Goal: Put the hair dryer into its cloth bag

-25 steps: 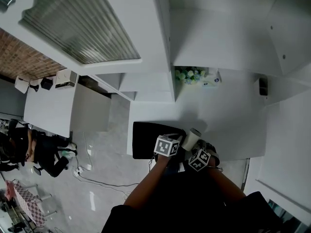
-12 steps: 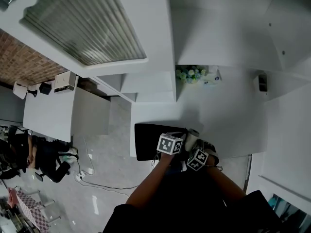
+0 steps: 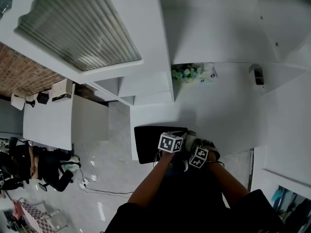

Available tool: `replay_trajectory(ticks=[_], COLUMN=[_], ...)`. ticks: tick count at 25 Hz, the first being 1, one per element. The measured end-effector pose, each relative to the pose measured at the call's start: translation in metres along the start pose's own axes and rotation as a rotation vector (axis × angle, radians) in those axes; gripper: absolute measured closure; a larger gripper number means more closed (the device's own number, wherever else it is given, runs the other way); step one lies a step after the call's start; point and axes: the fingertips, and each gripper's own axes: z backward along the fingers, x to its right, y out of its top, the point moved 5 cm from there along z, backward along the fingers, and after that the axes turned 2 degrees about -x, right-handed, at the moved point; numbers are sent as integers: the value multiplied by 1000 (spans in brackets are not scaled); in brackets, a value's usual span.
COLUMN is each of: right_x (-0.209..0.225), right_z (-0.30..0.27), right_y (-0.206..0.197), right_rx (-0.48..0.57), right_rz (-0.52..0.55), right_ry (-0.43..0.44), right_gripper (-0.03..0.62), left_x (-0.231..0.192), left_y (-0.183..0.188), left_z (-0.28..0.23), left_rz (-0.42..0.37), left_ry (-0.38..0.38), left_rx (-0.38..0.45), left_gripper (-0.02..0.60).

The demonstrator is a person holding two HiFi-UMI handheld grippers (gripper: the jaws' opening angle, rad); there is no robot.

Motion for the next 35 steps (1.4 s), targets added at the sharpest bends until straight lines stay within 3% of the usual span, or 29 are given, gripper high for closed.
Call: replay_trajectory(ticks=[3, 7, 13, 17, 23, 28, 30, 35], right_x=[5, 11, 12, 5, 1, 5, 9, 12], right_z=[3, 23, 67, 60, 37, 23, 20, 24], right_y=[4, 4, -9, -35, -56, -66, -66, -63], right_rx=[7, 33, 120, 100, 82, 70, 74, 115], right_rz=[42, 19, -146, -175, -167, -92, -51, 62], right_ry=[-2, -22, -25, -6, 32, 33, 56, 108], right_gripper=[349, 299, 290, 291, 292, 305, 344, 359], left_x=[-2, -2, -3, -4, -1, 5, 5, 6], left_y=[-4, -4, -9, -10, -9, -12, -11, -8], left_z=[-1, -5, -9, -6, -11, -13, -13, -9], left_rz=[19, 8, 5, 2, 57, 86, 72, 90], left_ry=[-10, -27, -53, -28, 26, 71, 99, 116], left_rx=[-2, -3, 6, 30, 70, 83, 79, 105], left_gripper=[551, 551, 551, 551, 555, 555, 555, 555])
